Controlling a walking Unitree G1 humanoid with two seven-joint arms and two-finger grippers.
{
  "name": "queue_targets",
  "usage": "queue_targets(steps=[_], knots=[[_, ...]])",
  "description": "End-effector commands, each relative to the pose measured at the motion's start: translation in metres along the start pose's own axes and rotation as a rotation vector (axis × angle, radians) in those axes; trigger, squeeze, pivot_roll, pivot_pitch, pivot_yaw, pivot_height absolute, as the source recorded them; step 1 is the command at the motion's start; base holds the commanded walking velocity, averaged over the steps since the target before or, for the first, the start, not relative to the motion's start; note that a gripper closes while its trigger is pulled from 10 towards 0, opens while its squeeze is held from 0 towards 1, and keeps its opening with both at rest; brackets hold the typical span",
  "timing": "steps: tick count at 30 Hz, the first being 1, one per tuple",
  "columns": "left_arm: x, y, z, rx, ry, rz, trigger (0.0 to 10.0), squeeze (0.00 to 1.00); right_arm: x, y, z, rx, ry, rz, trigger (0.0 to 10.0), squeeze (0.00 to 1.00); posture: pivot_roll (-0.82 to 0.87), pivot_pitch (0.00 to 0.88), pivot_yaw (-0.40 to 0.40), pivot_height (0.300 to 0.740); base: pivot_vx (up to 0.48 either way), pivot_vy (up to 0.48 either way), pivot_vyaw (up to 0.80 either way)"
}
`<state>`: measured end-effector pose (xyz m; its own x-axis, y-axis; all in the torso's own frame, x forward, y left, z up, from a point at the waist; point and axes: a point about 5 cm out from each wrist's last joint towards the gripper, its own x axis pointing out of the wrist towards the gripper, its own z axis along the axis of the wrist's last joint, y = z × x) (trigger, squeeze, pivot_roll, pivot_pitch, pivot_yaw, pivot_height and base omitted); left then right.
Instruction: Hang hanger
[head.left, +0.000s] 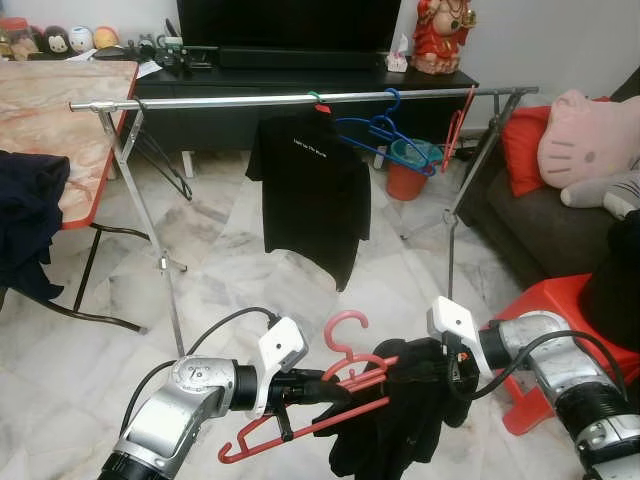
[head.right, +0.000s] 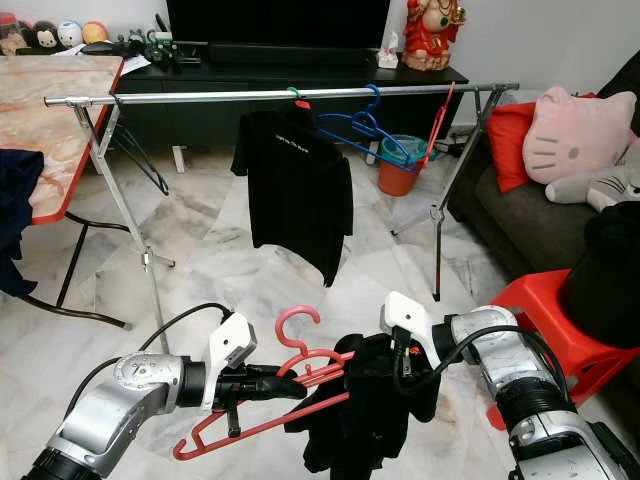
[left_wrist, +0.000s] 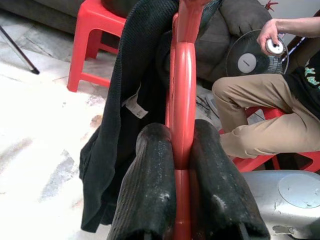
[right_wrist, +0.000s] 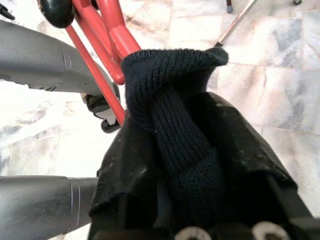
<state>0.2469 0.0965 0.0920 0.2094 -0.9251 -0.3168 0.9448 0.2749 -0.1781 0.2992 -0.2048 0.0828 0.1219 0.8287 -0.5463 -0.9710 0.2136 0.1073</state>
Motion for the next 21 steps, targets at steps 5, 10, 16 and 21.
queue_targets(steps=[5,10,16,21], knots=[[0.009,-0.008,0.011,0.025,-0.043,-0.05,10.0,0.0,0.006,0.0,0.007,-0.001,-0.053,0.018,0.0,0.0,0.0,0.0,-0.145,0.74,0.0,0.0,0.0],[0.01,-0.008,0.012,0.038,-0.035,-0.046,10.0,0.0,0.011,0.002,0.008,-0.003,-0.062,0.03,0.0,0.0,0.0,0.0,-0.144,0.74,0.0,0.0,0.0],[0.015,-0.007,0.011,0.052,-0.026,-0.037,10.0,0.0,0.015,0.001,0.01,-0.01,-0.065,0.023,0.0,0.0,0.0,0.0,-0.138,0.74,0.0,0.0,0.0],[0.014,-0.006,0.01,0.043,-0.022,-0.033,10.0,1.0,0.016,0.001,0.009,-0.013,-0.056,0.018,0.0,0.0,0.0,0.0,-0.137,0.74,0.0,0.0,0.0]])
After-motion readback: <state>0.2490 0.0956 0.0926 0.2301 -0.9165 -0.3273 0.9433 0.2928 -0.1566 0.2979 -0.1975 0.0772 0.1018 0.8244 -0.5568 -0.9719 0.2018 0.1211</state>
